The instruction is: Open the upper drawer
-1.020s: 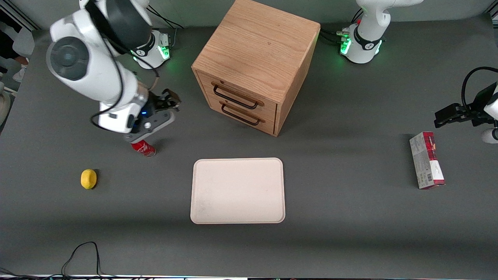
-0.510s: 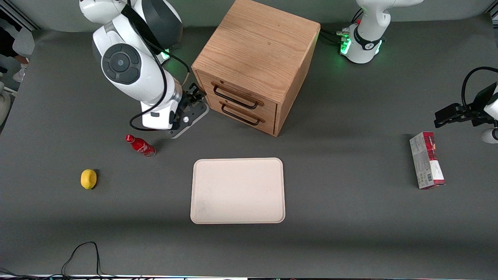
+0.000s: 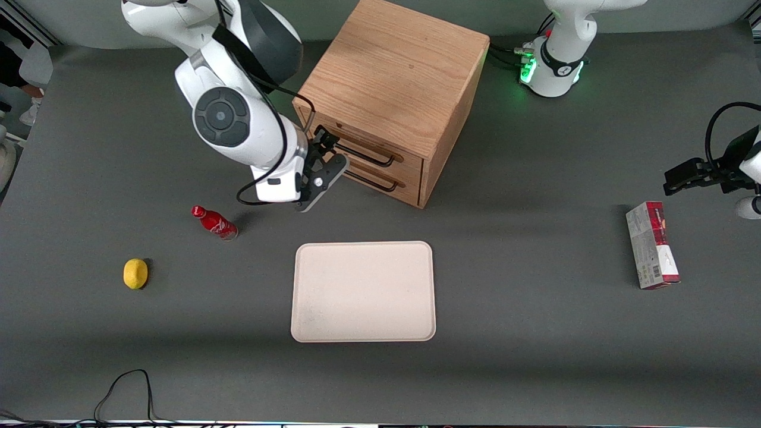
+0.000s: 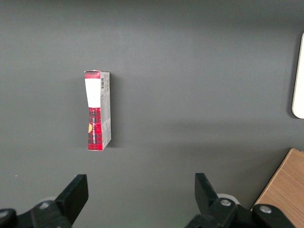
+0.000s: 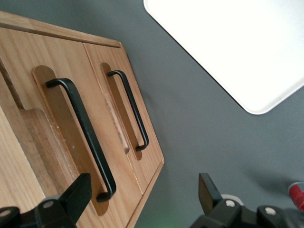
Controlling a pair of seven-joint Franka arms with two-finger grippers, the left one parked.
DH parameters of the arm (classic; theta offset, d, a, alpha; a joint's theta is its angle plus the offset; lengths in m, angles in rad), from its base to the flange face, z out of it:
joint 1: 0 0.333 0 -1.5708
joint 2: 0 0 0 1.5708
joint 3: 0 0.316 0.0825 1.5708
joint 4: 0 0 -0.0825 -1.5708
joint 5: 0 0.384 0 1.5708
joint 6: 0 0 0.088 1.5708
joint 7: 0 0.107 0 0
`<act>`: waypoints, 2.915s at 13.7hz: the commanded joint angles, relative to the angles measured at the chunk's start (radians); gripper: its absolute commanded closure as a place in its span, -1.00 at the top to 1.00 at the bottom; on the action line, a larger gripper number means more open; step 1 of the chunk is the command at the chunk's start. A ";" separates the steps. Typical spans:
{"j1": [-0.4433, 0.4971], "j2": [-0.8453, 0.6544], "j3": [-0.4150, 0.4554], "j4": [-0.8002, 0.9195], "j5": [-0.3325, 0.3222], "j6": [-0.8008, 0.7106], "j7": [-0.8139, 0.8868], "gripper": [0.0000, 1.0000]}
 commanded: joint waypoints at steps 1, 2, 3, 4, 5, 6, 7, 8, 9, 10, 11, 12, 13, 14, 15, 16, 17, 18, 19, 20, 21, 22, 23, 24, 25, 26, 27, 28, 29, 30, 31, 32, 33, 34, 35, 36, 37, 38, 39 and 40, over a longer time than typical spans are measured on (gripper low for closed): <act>0.007 0.046 0.013 0.048 0.014 0.004 -0.025 1.00; 0.007 0.055 0.014 0.048 0.018 0.004 -0.033 1.00; 0.007 0.065 0.025 0.048 0.018 0.004 -0.068 1.00; 0.007 0.066 0.040 0.048 0.015 0.004 -0.101 1.00; 0.007 0.066 0.043 0.045 0.017 0.004 -0.114 1.00; 0.007 0.066 0.043 0.043 0.018 0.004 -0.115 1.00; 0.013 0.066 0.045 0.040 0.020 0.002 -0.120 1.00; 0.036 0.066 0.043 0.037 0.018 0.001 -0.120 1.00; 0.038 0.066 0.043 0.034 0.018 -0.008 -0.122 1.00; 0.038 0.066 0.043 0.033 0.018 -0.010 -0.122 1.00; 0.038 0.066 0.043 0.033 0.018 -0.011 -0.135 1.00; 0.039 0.068 0.043 0.031 0.018 -0.007 -0.152 1.00; 0.039 0.077 0.042 0.033 0.018 -0.004 -0.155 1.00; 0.039 0.083 0.042 0.033 0.018 -0.001 -0.155 1.00; 0.039 0.088 0.043 0.033 0.018 -0.001 -0.155 1.00; 0.039 0.088 0.042 0.031 0.018 0.001 -0.155 1.00; 0.039 0.088 0.042 0.030 0.018 0.001 -0.155 1.00; 0.039 0.089 0.042 0.027 0.018 0.001 -0.154 1.00; 0.039 0.092 0.042 0.016 0.018 0.005 -0.155 1.00; 0.039 0.092 0.042 0.011 0.018 0.015 -0.154 1.00; 0.039 0.091 0.042 0.001 0.018 0.025 -0.154 1.00; 0.039 0.091 0.042 -0.007 0.018 0.028 -0.154 1.00; 0.039 0.091 0.042 -0.013 0.018 0.035 -0.155 1.00; 0.039 0.091 0.042 -0.016 0.017 0.038 -0.155 1.00; 0.039 0.088 0.042 -0.030 0.018 0.041 -0.155 1.00; 0.039 0.086 0.042 -0.033 0.017 0.042 -0.155 1.00; 0.039 0.086 0.042 -0.036 0.018 0.045 -0.157 1.00; 0.039 0.086 0.042 -0.041 0.018 0.048 -0.155 1.00; 0.039 0.086 0.042 -0.049 0.017 0.065 -0.157 1.00; 0.039 0.086 0.042 -0.056 0.017 0.074 -0.157 1.00; 0.039 0.086 0.042 -0.061 0.017 0.079 -0.157 1.00; 0.039 0.086 0.042 -0.062 0.017 0.082 -0.157 1.00; 0.039 0.086 0.042 -0.070 0.015 0.085 -0.157 1.00; 0.039 0.086 0.042 -0.079 0.012 0.100 -0.158 1.00; 0.039 0.086 0.042 -0.088 0.008 0.113 -0.165 1.00; 0.039 0.088 0.040 -0.088 0.006 0.120 -0.166 1.00; 0.039 0.088 0.040 -0.090 0.004 0.124 -0.171 1.00; 0.039 0.089 0.036 -0.090 0.004 0.125 -0.189 1.00; 0.039 0.089 0.034 -0.090 0.003 0.128 -0.192 1.00; 0.039 0.091 0.034 -0.096 -0.003 0.137 -0.194 1.00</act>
